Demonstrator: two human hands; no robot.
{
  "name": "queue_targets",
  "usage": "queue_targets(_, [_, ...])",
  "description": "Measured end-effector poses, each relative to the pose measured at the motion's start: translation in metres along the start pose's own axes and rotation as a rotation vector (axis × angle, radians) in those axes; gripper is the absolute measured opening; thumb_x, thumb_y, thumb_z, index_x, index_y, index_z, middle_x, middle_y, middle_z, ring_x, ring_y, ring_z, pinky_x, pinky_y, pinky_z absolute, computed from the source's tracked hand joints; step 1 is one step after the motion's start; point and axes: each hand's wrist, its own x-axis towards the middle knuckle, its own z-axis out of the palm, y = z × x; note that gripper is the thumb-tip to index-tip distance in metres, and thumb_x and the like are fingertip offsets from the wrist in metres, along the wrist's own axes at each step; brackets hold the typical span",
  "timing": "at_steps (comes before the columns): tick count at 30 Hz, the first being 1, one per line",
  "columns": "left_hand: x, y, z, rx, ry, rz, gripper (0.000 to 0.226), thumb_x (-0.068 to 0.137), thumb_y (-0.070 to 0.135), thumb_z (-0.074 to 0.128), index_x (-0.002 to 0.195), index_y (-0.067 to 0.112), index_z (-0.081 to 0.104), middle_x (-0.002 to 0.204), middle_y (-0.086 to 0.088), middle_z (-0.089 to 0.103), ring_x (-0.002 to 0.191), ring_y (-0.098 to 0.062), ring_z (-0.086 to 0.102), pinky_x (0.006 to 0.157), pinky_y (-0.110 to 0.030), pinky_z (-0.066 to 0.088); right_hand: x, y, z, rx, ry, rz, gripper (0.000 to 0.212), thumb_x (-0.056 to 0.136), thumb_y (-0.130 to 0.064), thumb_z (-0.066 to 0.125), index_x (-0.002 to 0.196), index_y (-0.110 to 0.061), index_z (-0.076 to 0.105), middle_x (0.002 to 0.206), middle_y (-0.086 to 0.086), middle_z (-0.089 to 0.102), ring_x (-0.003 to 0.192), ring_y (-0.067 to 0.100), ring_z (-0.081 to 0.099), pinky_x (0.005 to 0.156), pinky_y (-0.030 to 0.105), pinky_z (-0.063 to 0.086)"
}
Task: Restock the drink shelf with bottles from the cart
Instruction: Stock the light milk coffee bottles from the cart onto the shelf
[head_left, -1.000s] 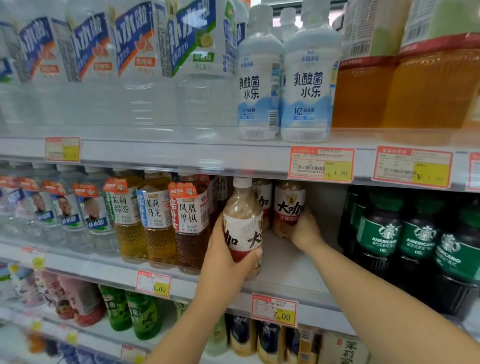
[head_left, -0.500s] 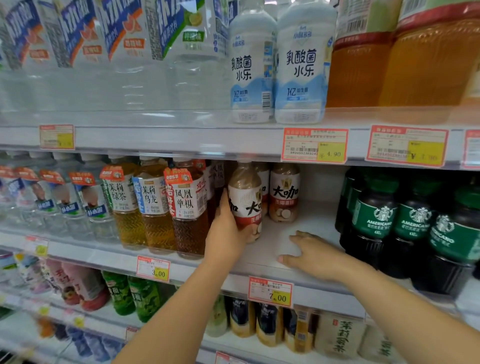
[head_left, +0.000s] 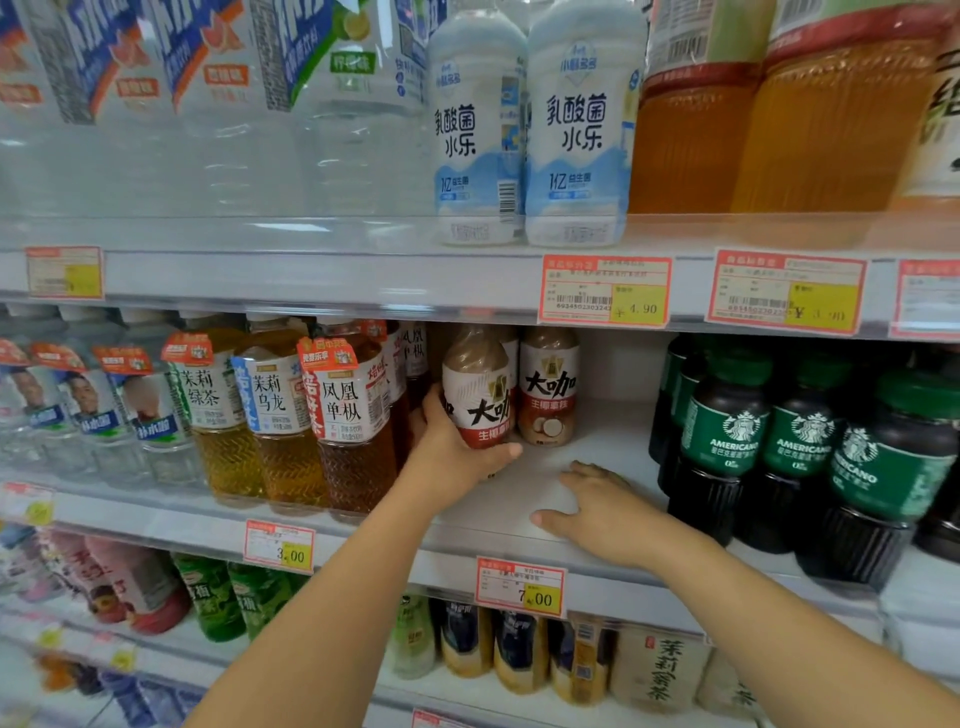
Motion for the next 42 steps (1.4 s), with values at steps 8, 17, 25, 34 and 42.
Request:
queue_targets(8, [0.003, 0.0, -0.004, -0.071, -0.059, 0.029, 0.087, 0.077, 0.015, 0.075, 0.144, 0.017, 0.02, 0.118, 0.009, 0.047, 0.111, -0.006, 0.046, 0.073, -0.004, 0.042, -0.003, -0.001, -0.001, -0.007, -0.01, 0.003, 0.077, 0.091, -0.057, 0.04, 0.149, -0.012, 0.013, 0.158, 0.008, 0.004, 0.145, 0.021, 0.006, 0.116, 0.03, 0.007])
queue_targets(17, [-0.004, 0.007, 0.018, 0.029, 0.117, 0.047, 0.116, 0.069, 0.019, 0.08, 0.148, 0.02, -0.005, 0.144, -0.017, 0.019, 0.132, -0.031, 0.031, 0.103, -0.037, 0.031, -0.003, -0.001, -0.001, -0.007, -0.008, -0.001, 0.078, 0.09, -0.057, 0.041, 0.149, -0.013, 0.015, 0.158, 0.007, 0.006, 0.145, 0.02, 0.009, 0.116, 0.028, 0.008])
queue_targets(25, [0.011, -0.005, 0.016, -0.033, 0.066, 0.121, 0.115, 0.068, 0.017, 0.079, 0.148, 0.023, -0.003, 0.146, -0.01, 0.03, 0.133, -0.023, 0.034, 0.109, -0.046, 0.034, -0.001, 0.002, -0.001, -0.008, 0.014, -0.008, 0.077, 0.09, -0.057, 0.041, 0.148, -0.012, 0.018, 0.158, 0.008, 0.01, 0.144, 0.021, 0.011, 0.115, 0.029, 0.01])
queue_targets(34, [-0.121, -0.037, -0.053, 0.172, 0.449, 0.58, 0.038, 0.091, 0.007, 0.053, 0.128, 0.007, 0.047, 0.108, 0.002, 0.053, 0.102, -0.006, 0.052, 0.09, -0.014, 0.041, -0.043, -0.066, 0.036, 0.026, 0.731, -0.644, 0.021, 0.084, -0.027, 0.053, 0.095, -0.019, 0.068, 0.09, -0.003, 0.069, 0.086, 0.019, 0.061, 0.076, 0.03, 0.042])
queue_targets(42, [-0.317, -0.235, -0.09, 0.325, 0.675, -0.155, 0.023, 0.089, 0.013, 0.049, 0.108, 0.018, 0.059, 0.093, 0.004, 0.062, 0.085, -0.001, 0.055, 0.074, -0.018, 0.043, -0.055, -0.169, 0.262, 0.107, 0.119, -0.971, 0.012, 0.08, -0.021, 0.058, 0.087, -0.019, 0.068, 0.078, -0.005, 0.067, 0.073, 0.019, 0.06, 0.067, 0.028, 0.04])
